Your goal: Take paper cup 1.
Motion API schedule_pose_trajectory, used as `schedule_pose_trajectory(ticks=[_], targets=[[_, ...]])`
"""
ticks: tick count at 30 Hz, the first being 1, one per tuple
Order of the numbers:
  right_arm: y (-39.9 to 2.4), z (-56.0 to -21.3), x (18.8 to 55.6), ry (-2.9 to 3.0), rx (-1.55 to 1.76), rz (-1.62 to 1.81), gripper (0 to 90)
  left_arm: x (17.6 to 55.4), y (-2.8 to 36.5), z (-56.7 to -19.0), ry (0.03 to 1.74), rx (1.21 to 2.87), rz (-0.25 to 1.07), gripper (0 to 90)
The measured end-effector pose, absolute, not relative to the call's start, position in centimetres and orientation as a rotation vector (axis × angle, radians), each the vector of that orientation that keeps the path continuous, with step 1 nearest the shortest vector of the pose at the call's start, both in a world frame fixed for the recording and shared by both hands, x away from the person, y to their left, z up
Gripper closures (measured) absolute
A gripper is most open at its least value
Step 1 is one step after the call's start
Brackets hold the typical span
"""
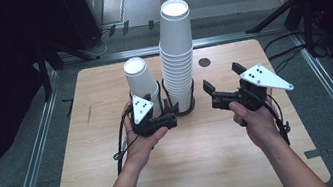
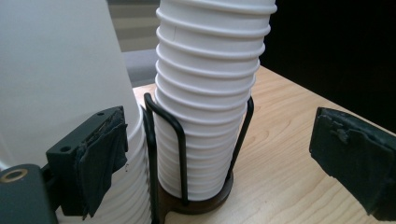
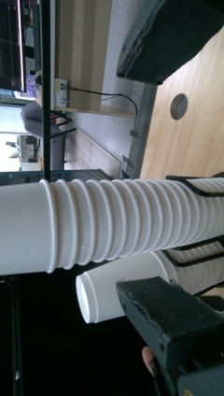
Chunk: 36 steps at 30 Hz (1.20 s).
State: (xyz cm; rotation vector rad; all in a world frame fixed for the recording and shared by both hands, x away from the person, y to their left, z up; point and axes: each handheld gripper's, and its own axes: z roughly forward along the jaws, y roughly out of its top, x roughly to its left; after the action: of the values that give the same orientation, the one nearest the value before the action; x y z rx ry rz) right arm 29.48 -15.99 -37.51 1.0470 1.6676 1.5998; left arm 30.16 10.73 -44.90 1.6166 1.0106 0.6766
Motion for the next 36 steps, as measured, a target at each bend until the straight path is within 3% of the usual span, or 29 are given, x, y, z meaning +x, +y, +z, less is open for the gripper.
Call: schedule_pose_trajectory(ticks=[36], targets=[[-10.2, -32.7, 35.0, 1.685, 1.044, 1.642, 0.0, 34.3, 6.7, -42.8, 0.997, 1.520, 0.728, 1.8]])
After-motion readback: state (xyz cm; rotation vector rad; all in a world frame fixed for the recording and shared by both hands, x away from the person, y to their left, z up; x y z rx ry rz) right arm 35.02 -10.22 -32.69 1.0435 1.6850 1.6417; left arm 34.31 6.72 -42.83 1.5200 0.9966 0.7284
